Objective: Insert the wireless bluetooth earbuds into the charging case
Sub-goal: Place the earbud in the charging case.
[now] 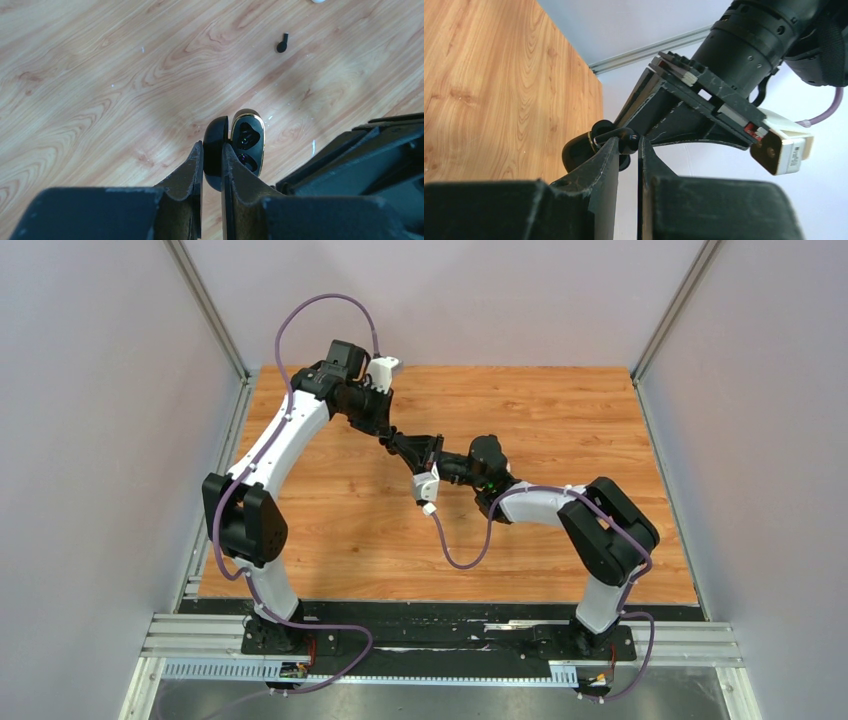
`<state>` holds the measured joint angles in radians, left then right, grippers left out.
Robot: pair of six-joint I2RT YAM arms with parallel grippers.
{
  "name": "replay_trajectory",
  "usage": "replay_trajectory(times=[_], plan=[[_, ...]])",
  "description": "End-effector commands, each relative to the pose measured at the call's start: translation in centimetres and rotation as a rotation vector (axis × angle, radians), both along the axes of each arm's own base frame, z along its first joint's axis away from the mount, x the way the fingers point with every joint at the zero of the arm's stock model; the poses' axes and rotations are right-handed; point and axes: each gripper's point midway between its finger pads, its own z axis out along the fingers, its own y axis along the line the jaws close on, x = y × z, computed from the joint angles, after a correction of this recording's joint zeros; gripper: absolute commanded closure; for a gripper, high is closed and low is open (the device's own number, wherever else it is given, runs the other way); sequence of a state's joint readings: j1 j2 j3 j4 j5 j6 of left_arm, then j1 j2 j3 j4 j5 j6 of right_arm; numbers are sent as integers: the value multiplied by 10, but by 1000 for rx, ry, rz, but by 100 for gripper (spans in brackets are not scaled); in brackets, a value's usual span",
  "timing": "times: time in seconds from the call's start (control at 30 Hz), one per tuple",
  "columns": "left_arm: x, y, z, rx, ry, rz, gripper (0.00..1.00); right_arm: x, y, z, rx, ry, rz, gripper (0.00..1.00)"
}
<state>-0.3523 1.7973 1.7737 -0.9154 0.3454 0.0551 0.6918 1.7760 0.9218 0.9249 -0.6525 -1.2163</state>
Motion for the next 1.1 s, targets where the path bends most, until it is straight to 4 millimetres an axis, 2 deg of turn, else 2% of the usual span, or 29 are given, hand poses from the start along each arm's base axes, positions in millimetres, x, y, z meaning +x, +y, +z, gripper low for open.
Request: replay_trajectory(times=[0.0,0.3,0.6,1.07], plan=[[-4,-10,30,-56,-76,-62,100,4,7,6,-2,-55,3,100],[-15,-17,30,-73,-46,-109,100,12,10,7,-4,-76,-10,100],[-14,-18,32,-74,-45,-107,100,25,6,1,-42,-114,-47,100],[-9,-20,30,-89,-12,-61,100,23,3,-5,-72,-133,-15,100]])
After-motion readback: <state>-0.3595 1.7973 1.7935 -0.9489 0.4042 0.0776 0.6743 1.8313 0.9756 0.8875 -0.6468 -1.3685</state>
